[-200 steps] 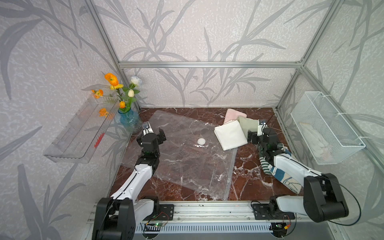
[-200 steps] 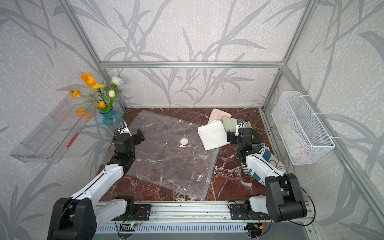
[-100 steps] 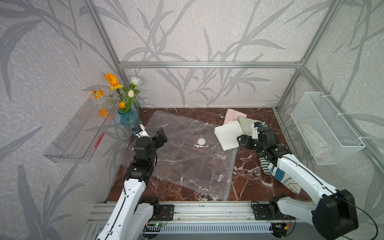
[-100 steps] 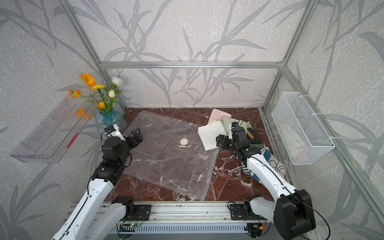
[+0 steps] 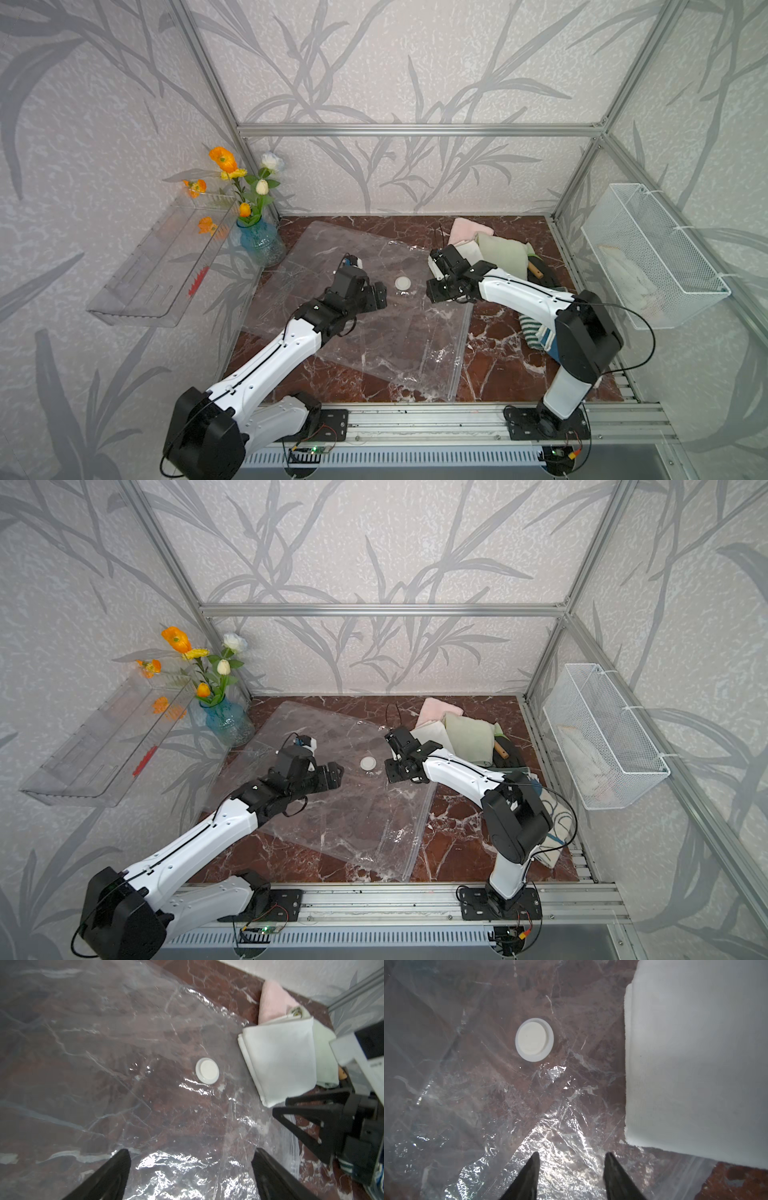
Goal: Place the folded towel into the vacuum bag
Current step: Adjust the vacuum bag at the center of the board.
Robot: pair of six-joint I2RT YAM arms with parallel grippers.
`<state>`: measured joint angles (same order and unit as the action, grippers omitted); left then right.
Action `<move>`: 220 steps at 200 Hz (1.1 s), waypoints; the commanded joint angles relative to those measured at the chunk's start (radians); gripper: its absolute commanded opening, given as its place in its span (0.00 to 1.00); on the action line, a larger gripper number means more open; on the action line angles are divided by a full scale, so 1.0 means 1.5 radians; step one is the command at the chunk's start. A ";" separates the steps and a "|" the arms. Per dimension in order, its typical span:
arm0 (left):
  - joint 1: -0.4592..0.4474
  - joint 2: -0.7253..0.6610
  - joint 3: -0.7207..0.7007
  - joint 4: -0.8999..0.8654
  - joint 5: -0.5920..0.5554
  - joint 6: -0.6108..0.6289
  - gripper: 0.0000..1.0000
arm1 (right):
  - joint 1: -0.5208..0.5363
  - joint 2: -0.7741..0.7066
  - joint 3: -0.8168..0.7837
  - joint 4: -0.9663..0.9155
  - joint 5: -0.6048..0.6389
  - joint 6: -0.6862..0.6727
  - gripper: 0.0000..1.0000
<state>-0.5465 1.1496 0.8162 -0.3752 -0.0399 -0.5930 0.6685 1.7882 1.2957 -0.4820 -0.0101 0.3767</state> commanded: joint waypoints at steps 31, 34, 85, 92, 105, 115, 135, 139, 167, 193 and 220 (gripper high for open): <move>-0.091 0.102 0.015 -0.031 0.023 -0.077 0.92 | -0.015 0.092 0.091 -0.059 -0.016 0.012 0.34; -0.091 0.106 0.010 -0.029 0.028 -0.082 0.93 | -0.016 0.096 0.093 -0.061 -0.016 0.012 0.33; -0.071 0.173 -0.008 -0.008 0.058 -0.115 0.92 | -0.019 0.110 0.054 -0.069 -0.007 0.009 0.30; -0.063 0.183 -0.008 -0.011 0.063 -0.120 0.91 | -0.018 0.106 0.039 -0.069 -0.007 0.010 0.30; -0.048 0.198 -0.014 -0.009 0.069 -0.128 0.91 | -0.019 0.097 0.009 -0.068 -0.010 0.010 0.30; -0.030 0.204 -0.028 0.002 0.076 -0.138 0.90 | -0.018 0.087 -0.020 -0.064 -0.017 0.013 0.30; 0.011 0.206 -0.067 0.037 0.084 -0.171 0.89 | -0.019 0.069 -0.075 -0.052 -0.042 0.024 0.30; 0.019 0.206 -0.072 0.043 0.086 -0.175 0.89 | -0.018 0.066 -0.084 -0.049 -0.047 0.026 0.30; 0.039 0.224 -0.072 0.049 0.069 -0.169 0.88 | -0.014 0.044 -0.142 -0.044 -0.081 0.036 0.28; 0.066 0.264 -0.057 0.050 0.053 -0.146 0.88 | 0.003 0.022 -0.190 -0.054 -0.103 0.039 0.27; 0.089 0.313 -0.026 0.065 0.042 -0.126 0.88 | 0.044 0.001 -0.232 -0.060 -0.128 0.055 0.26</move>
<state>-0.4438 1.5337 0.7631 -0.2661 0.0467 -0.8124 0.6746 1.7763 1.0306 -0.4740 -0.1394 0.4255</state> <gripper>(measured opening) 0.884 0.267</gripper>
